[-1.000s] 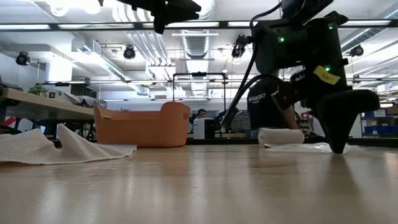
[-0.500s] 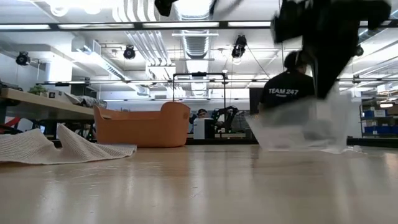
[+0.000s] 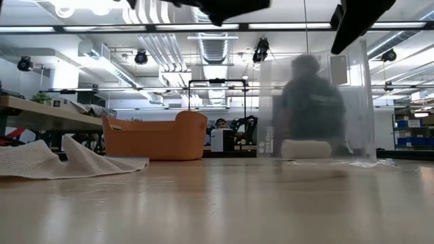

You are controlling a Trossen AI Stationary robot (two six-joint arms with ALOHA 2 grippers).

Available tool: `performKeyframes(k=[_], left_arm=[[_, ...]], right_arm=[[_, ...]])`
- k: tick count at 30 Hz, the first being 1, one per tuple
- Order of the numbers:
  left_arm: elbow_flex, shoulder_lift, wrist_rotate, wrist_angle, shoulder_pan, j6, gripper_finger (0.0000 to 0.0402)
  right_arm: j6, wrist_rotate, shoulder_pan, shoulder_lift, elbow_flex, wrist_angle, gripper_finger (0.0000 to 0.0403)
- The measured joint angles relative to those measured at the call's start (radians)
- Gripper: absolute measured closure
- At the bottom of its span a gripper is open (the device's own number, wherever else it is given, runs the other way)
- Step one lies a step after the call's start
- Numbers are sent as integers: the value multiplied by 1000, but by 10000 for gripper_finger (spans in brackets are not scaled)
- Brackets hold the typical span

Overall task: Roll bandage
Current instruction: Open the transparent zip bag

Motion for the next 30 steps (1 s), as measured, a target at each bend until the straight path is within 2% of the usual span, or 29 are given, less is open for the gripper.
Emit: performKeyframes(k=[6,15,18,26,30], left_arm=[[177,181,-29,-58,1,60,232],[513,380,-31,-474,3,75,213],[582,422,-31,-535,4,71,213],[616,506,-83,-525,7,96,254],[616,516,-84,-529,9,119,307]], right_arm=[[-25,0,4,7,-6,4,403],[-62,-8,47,43,-7,22,403],[-42,-7,62,42,-7,31,403],[-35,-8,98,43,-7,80,403],[-4,1,109,43,-7,80,403]])
